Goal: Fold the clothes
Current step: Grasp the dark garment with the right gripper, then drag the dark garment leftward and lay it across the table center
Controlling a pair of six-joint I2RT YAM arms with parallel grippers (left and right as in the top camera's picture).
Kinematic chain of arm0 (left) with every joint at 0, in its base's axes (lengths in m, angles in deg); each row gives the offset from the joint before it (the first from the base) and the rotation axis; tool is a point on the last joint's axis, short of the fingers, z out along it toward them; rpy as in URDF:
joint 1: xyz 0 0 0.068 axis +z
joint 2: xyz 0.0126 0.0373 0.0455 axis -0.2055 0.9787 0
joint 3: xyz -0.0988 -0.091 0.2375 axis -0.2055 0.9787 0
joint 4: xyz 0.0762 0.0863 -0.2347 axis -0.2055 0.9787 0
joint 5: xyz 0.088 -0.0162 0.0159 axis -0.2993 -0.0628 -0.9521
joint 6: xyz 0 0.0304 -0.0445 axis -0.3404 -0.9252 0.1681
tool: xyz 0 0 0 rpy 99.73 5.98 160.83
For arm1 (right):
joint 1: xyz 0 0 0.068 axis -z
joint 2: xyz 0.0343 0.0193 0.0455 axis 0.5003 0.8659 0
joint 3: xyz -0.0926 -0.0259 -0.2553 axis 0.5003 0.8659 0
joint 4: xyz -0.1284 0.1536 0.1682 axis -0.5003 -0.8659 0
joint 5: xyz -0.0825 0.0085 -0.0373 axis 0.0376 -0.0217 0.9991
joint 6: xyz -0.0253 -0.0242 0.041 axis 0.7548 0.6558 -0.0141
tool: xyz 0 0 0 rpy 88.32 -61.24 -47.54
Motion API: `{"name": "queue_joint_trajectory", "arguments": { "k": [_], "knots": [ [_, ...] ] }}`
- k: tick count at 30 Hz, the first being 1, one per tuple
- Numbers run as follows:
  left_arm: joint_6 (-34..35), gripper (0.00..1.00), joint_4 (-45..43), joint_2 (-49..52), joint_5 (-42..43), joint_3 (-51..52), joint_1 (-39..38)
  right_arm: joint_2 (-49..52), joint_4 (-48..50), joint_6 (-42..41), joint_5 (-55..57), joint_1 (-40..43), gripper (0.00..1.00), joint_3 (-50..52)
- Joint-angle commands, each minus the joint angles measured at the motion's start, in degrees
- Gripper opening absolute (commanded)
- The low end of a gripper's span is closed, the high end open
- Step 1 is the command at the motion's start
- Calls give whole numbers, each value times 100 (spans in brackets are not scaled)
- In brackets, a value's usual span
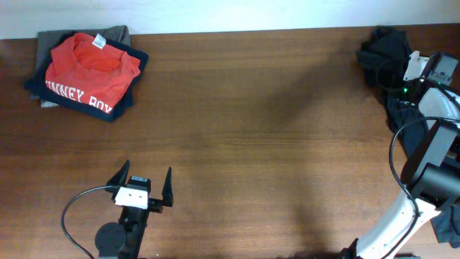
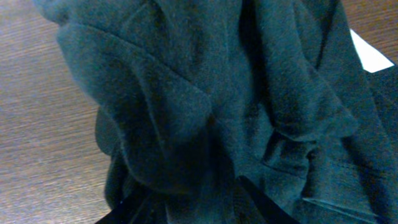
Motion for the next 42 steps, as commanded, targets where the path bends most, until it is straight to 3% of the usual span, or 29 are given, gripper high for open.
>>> {"name": "queue_joint_trajectory", "arguments": {
  "k": [1,19,27,42],
  "knots": [
    [-94,99,15,-39,-39,35,35,186,35,63,-33,-11,42,-79],
    [-94,99,13,-39,-39,35,35,448,192,66,-26,-17,41,-79],
    [-94,99,15,-39,-39,35,35,490,293,39,225,-55,4,-149],
    [-94,99,15,-39,-39,35,35,-1108,227,-872,-271,-76,4,-166]
  ]
}}
